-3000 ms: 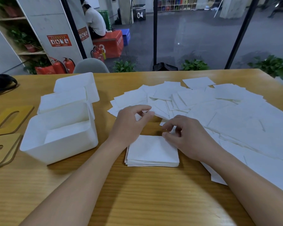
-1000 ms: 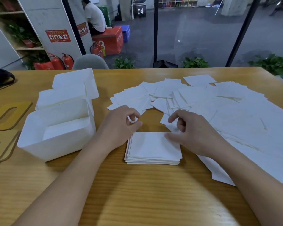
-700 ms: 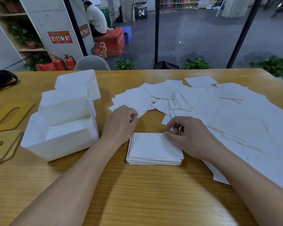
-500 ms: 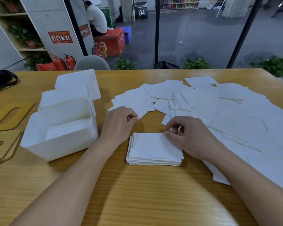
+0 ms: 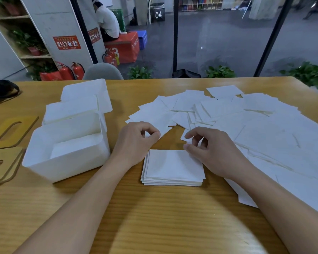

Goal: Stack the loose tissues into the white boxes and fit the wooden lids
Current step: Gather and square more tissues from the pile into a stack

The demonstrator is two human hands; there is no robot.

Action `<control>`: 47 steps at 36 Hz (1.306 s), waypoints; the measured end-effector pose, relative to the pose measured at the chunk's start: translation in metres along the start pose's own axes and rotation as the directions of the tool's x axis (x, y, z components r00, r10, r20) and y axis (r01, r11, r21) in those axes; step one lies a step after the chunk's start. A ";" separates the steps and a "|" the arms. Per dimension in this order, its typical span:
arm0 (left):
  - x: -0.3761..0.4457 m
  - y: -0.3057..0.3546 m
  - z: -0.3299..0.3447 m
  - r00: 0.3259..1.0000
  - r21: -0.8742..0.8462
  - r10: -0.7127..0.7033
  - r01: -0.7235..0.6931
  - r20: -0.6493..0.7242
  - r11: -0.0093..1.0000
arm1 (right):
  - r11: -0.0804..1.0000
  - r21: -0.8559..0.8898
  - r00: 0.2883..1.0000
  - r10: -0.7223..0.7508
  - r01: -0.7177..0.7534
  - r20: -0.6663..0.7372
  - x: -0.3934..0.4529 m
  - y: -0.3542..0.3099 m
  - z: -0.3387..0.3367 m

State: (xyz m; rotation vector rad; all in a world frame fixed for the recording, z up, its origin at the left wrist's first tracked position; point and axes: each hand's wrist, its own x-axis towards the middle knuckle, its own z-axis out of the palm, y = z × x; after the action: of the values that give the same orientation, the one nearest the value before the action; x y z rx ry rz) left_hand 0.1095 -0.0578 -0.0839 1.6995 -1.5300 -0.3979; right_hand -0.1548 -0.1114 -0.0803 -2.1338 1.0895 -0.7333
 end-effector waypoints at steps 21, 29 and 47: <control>0.014 0.013 0.022 0.999 0.342 0.045 -0.039 -0.009 0.939 | 1.000 -0.017 0.999 -0.011 0.012 0.042 -0.001 0.004 0.005; 0.015 0.021 0.026 0.997 0.492 0.073 -0.063 -0.001 0.868 | 0.999 -0.041 0.999 -0.006 0.008 0.041 -0.001 0.005 0.007; -0.004 0.027 0.010 0.816 0.279 0.571 -0.571 0.090 0.772 | 0.861 0.456 0.968 0.249 -0.225 0.007 0.003 -0.010 -0.004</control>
State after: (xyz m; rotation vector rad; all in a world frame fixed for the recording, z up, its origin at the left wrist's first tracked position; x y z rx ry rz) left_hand 0.0831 -0.0567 -0.0720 1.3328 -2.0881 0.1637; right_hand -0.1514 -0.1099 -0.0695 -1.5609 1.0603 -0.8347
